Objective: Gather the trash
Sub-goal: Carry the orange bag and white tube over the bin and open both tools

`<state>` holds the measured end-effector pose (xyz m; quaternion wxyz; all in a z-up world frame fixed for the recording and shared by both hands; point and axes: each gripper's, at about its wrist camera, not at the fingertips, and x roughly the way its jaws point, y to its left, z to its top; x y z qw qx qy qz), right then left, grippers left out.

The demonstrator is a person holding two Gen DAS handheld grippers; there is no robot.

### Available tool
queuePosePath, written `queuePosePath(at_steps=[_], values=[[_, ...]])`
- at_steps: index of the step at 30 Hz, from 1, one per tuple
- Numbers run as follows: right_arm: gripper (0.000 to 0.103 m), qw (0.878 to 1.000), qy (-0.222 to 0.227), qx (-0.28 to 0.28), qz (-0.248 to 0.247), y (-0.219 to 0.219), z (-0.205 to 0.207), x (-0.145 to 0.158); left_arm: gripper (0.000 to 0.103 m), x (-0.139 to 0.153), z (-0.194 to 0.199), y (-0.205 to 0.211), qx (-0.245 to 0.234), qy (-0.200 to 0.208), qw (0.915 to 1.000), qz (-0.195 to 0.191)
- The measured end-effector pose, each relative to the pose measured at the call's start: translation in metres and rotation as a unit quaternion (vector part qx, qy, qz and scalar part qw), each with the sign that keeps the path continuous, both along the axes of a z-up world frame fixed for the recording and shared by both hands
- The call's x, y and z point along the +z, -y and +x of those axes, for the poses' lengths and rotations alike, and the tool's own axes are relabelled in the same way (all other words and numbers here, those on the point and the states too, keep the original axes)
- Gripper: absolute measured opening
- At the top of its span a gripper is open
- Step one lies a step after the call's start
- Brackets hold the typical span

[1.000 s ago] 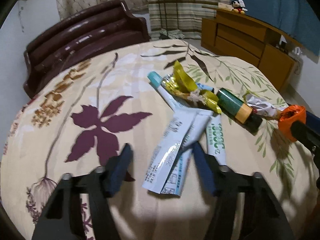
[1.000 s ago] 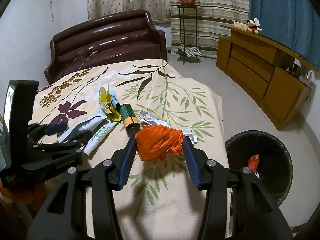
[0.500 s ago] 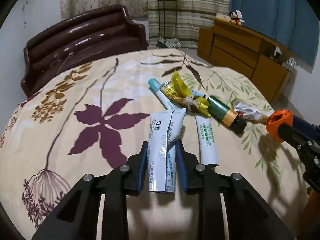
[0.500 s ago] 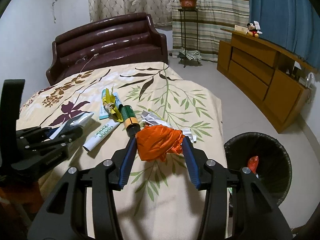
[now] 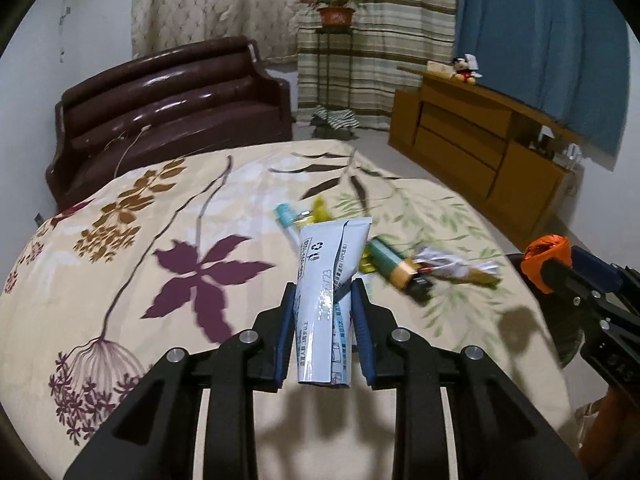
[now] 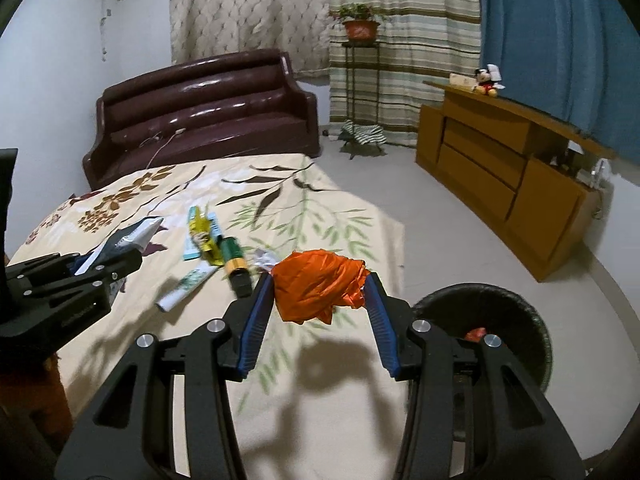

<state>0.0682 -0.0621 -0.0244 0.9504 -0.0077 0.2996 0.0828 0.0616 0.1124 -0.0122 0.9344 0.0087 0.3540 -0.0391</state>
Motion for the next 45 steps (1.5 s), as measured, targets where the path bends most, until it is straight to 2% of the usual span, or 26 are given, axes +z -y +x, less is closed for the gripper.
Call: queuePosePath(at_steps=[10, 22, 32, 43, 45], values=[[0.045, 0.997, 0.017, -0.073, -0.013, 0.063, -0.010, 0.005, 0.028, 0.002, 0.010, 0.063, -0.044, 0.013, 0.9989, -0.009], [0.045, 0.988, 0.017, -0.153, -0.026, 0.133, -0.008, -0.009, 0.028, -0.009, 0.026, 0.152, -0.094, 0.016, 0.9954, 0.013], [0.045, 0.985, 0.012, -0.173, -0.023, 0.164, 0.000, -0.025, 0.029, -0.019, 0.039, 0.197, -0.111, 0.008, 0.9934, 0.029], [0.046, 0.983, 0.008, -0.183, -0.010, 0.182, 0.011, -0.035, 0.030, -0.031, 0.052, 0.230, -0.128, -0.005, 0.9904, 0.052], [0.047, 0.983, 0.006, -0.183, -0.008, 0.183, 0.013, -0.036, 0.033, -0.032, 0.055, 0.233, -0.129, -0.011, 0.9902, 0.053]])
